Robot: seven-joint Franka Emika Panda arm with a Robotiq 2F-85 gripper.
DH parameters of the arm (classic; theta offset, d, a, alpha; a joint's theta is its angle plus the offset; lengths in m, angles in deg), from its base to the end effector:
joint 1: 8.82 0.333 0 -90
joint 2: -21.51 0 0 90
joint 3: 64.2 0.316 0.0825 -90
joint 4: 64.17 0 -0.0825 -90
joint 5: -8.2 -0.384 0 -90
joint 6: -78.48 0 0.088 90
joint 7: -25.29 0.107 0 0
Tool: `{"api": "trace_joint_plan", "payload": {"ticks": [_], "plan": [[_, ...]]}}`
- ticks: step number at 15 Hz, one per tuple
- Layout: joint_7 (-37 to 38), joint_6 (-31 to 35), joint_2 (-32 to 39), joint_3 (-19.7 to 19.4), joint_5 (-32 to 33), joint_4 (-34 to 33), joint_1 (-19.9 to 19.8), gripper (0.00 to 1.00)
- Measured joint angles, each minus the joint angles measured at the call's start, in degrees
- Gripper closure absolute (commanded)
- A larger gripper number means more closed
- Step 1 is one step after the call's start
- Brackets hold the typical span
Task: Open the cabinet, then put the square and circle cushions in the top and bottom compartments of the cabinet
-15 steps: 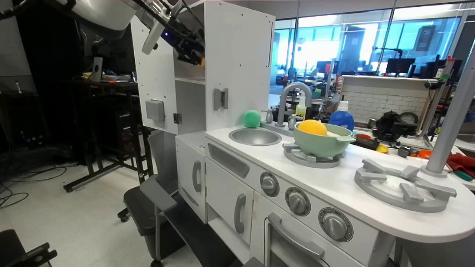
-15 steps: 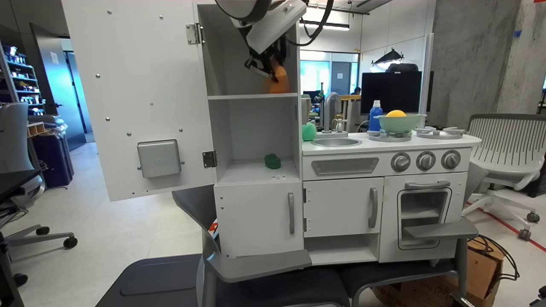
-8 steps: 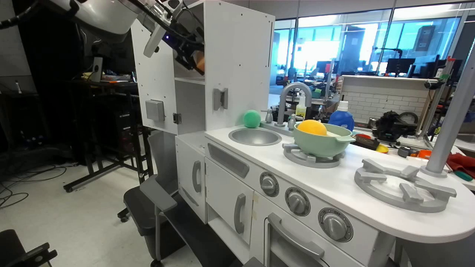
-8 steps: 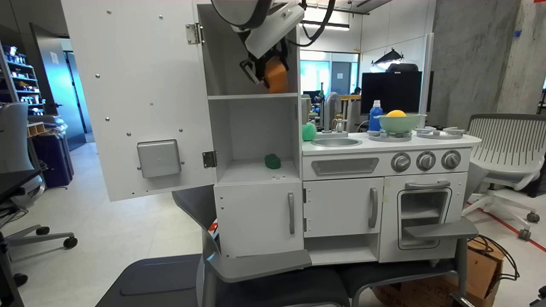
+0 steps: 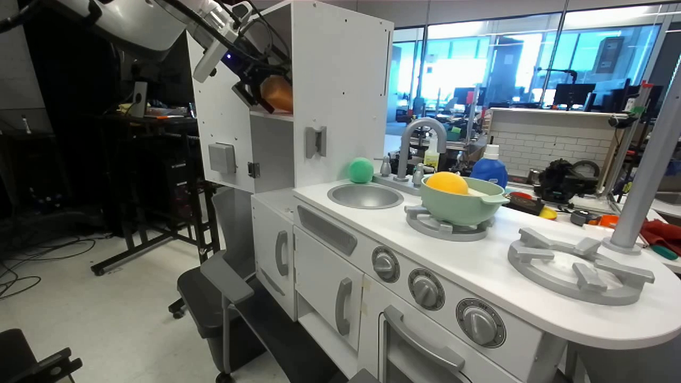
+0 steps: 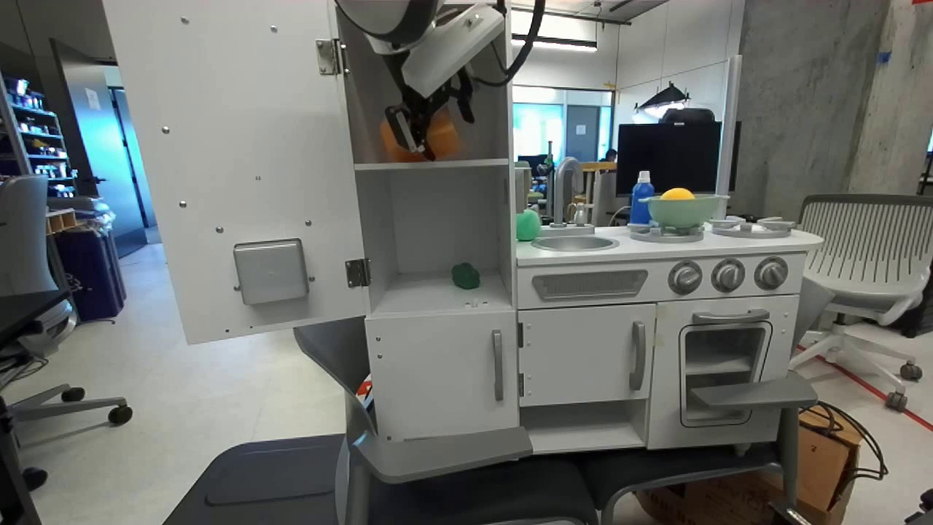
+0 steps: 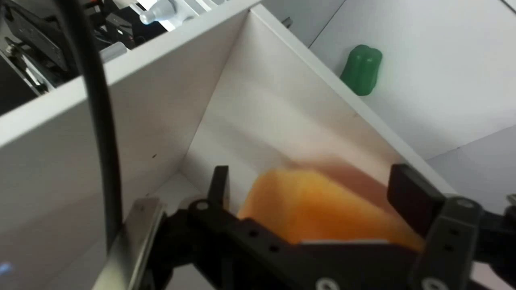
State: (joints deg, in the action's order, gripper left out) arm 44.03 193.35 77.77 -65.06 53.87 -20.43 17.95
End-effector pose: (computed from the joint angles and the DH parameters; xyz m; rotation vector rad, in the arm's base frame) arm 0.7510 0.3239 0.3920 2.3917 0.4688 0.6722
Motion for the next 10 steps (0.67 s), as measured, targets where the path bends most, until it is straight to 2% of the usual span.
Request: {"api": "trace_joint_plan", "payload": {"ticks": [10], "plan": [[-1.4,-0.3,0.0,0.7,0.1,-1.3,2.0,0.00]]}}
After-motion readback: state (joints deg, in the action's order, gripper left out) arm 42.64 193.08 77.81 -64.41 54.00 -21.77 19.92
